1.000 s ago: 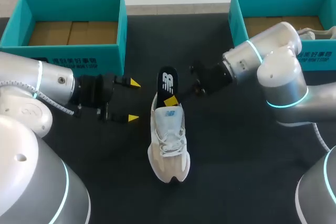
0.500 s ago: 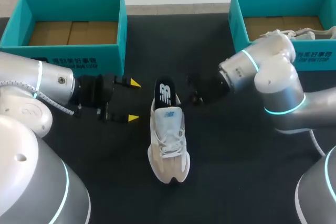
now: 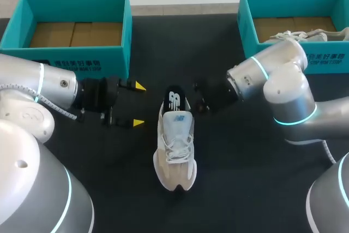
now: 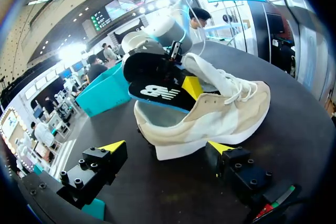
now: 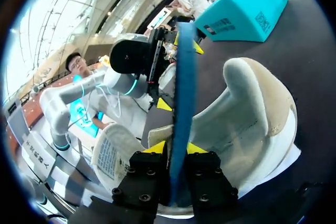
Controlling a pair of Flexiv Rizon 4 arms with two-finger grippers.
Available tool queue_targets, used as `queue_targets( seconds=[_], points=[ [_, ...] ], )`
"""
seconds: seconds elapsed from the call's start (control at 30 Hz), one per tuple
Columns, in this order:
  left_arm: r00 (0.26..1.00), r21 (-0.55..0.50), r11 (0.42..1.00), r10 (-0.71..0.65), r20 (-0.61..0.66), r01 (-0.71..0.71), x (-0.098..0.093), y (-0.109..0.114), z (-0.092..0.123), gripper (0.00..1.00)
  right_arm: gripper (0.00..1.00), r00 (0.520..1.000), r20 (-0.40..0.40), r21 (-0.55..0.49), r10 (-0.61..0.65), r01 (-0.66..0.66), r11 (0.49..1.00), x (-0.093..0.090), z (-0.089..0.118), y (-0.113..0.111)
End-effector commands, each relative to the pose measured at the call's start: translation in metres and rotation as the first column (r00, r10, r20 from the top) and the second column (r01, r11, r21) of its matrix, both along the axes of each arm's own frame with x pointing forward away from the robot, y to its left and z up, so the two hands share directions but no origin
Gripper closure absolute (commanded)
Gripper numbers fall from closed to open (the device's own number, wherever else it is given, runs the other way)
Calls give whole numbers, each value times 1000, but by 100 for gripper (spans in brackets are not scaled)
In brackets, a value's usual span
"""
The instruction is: Take the shoe out of the shoebox, open the shoe tongue, remove and reinsert the insole, then place the shoe into the shoebox
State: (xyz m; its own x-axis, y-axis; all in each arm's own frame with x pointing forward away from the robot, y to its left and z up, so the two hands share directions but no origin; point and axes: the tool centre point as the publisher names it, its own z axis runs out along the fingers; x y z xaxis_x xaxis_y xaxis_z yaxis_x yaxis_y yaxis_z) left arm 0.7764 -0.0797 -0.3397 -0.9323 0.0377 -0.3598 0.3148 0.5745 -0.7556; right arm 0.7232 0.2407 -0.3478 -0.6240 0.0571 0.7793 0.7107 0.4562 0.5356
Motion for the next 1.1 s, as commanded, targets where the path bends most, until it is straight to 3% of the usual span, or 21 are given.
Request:
queue_targets(
  seconds=[0.03, 0.33, 0.53, 0.63, 0.9, 1.1],
  points=[
    [1000, 4, 1000, 0, -1, 0, 0, 0, 0, 0, 76, 1000, 14, -24, 2, -2, 1000, 5, 9, -6],
    [1000, 4, 1000, 0, -1, 0, 0, 0, 0, 0, 79, 999, 47, -41, 2, 0, 999, 22, 17, -13],
    [1000, 4, 1000, 0, -1, 0, 0, 0, 0, 0, 100, 998, 30, -41, 47, -46, 998, 28, 12, -6],
    [1000, 4, 1000, 0, -1, 0, 0, 0, 0, 0, 100, 998, 15, -39, 59, -58, 998, 21, 8, -4],
    [1000, 4, 1000, 0, -1, 0, 0, 0, 0, 0, 100, 991, -101, -38, 85, -90, 995, -20, -3, 6],
    [1000, 4, 1000, 0, -1, 0, 0, 0, 0, 0, 100, 989, -122, -51, 84, -91, 995, -24, -5, 6]
  ],
)
